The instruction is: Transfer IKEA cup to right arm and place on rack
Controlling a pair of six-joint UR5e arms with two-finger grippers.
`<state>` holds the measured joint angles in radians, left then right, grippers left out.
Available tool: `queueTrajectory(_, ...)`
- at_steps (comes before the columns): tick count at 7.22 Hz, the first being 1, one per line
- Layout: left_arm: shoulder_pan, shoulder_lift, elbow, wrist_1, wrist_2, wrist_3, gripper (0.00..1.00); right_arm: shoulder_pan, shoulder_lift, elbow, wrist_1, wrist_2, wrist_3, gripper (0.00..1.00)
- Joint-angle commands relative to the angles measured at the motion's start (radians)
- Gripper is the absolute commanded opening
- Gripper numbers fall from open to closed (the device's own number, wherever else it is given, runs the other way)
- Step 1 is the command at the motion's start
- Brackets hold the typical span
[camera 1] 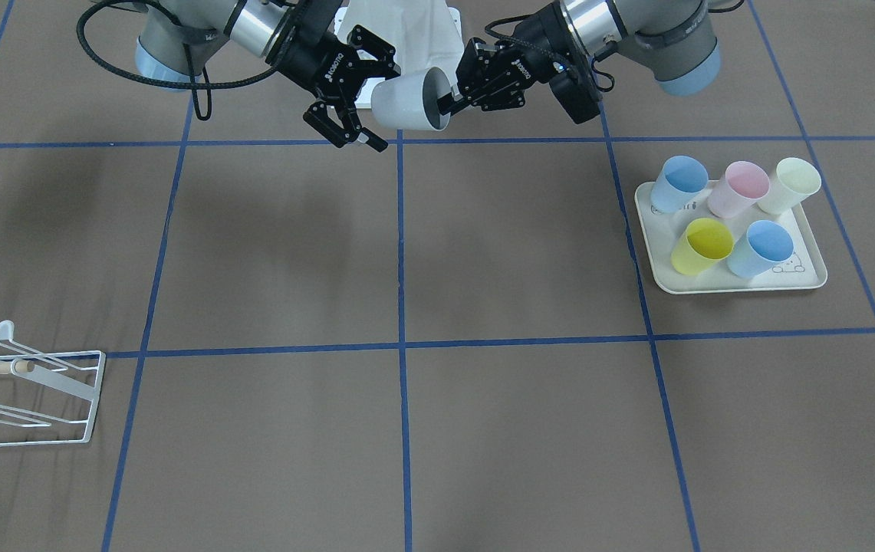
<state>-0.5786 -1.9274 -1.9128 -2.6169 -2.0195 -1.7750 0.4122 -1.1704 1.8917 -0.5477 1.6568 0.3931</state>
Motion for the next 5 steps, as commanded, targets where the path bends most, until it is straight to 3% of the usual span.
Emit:
queueTrajectory(1, 0.002, 0.001, 0.014, 0.0, -0.001, 0.008, 0.0, -0.012, -0.002, -0.006, 0.036, 0.0, -0.002, 0.98)
queueTrajectory(3, 0.002, -0.002, 0.012, 0.0, -0.001, 0.008, 0.0, -0.023, -0.006, -0.01, 0.054, 0.001, 0.0, 0.9)
queueTrajectory(5, 0.002, -0.001, 0.008, -0.002, -0.002, 0.008, 0.0, -0.023, -0.012, -0.011, 0.052, 0.001, -0.002, 0.9)
